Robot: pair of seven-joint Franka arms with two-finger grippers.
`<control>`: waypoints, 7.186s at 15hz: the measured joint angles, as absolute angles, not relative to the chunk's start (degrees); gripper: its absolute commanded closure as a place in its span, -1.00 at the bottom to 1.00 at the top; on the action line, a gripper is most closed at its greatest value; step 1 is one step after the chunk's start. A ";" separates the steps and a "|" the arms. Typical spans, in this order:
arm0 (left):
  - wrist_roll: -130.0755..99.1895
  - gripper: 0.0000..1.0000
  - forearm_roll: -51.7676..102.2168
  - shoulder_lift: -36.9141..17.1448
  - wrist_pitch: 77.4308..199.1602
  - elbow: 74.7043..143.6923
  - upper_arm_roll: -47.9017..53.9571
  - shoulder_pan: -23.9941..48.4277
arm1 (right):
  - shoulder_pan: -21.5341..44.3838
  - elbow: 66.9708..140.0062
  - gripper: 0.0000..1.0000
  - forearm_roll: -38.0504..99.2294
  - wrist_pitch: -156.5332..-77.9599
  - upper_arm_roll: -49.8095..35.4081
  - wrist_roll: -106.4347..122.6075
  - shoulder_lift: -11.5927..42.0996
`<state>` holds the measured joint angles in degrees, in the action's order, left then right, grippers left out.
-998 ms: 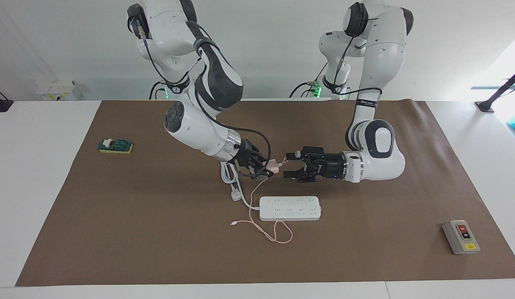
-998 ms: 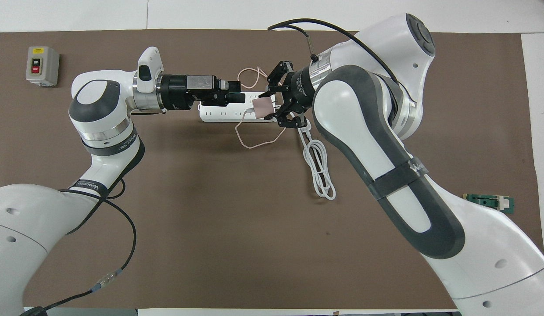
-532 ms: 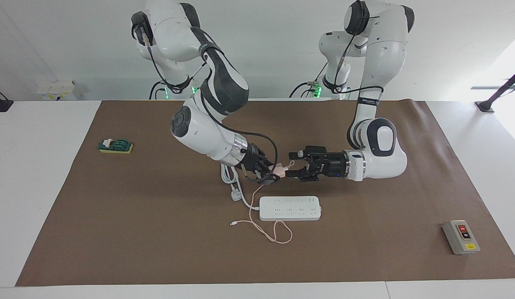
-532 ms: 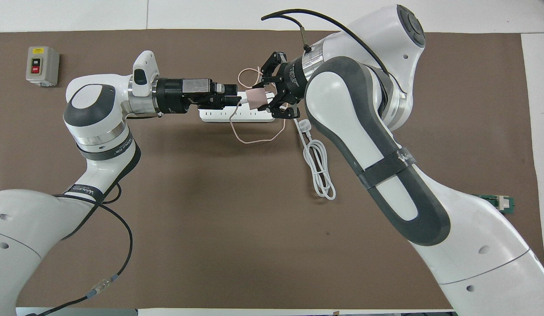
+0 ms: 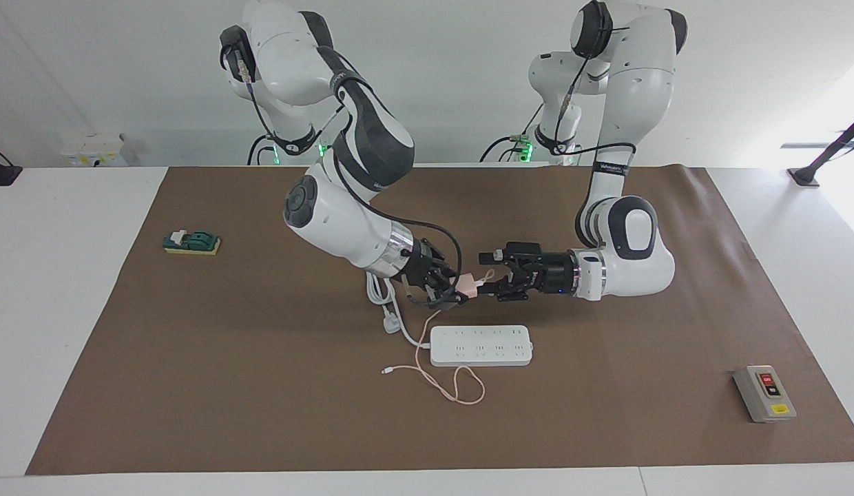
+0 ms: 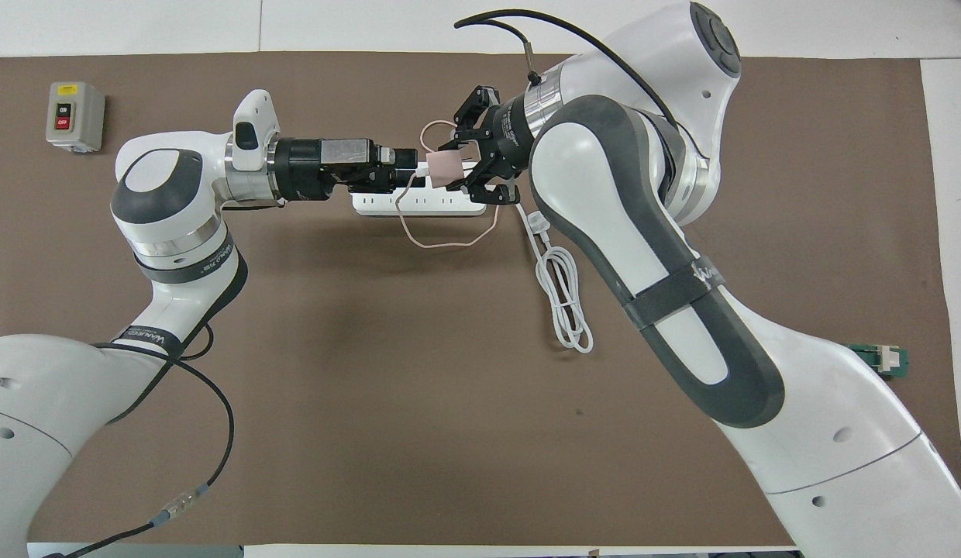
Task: Plug charger into power strip
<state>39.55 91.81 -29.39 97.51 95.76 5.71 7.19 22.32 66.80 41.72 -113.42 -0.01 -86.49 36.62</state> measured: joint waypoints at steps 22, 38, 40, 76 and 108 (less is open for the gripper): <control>43.18 -1.00 98.88 -24.35 103.51 104.45 6.05 7.24 | 23.31 64.79 1.00 41.72 -113.42 -0.09 -87.80 37.34; 43.18 -1.00 105.97 -17.28 111.20 112.16 6.18 8.04 | 23.31 64.66 1.00 41.72 -113.43 -0.01 -87.80 37.37; 43.18 -1.00 106.01 -17.28 111.51 112.11 6.20 8.06 | 23.31 64.65 1.00 41.72 -113.43 0.01 -87.80 37.38; 41.43 -0.43 104.08 -21.17 116.37 106.14 6.25 10.64 | 23.31 64.63 1.00 41.72 -113.45 0.03 -87.80 37.38; 10.15 1.00 54.61 -17.99 96.55 92.68 -2.63 4.90 | 17.10 63.99 -1.00 41.51 -111.69 1.46 -88.78 35.71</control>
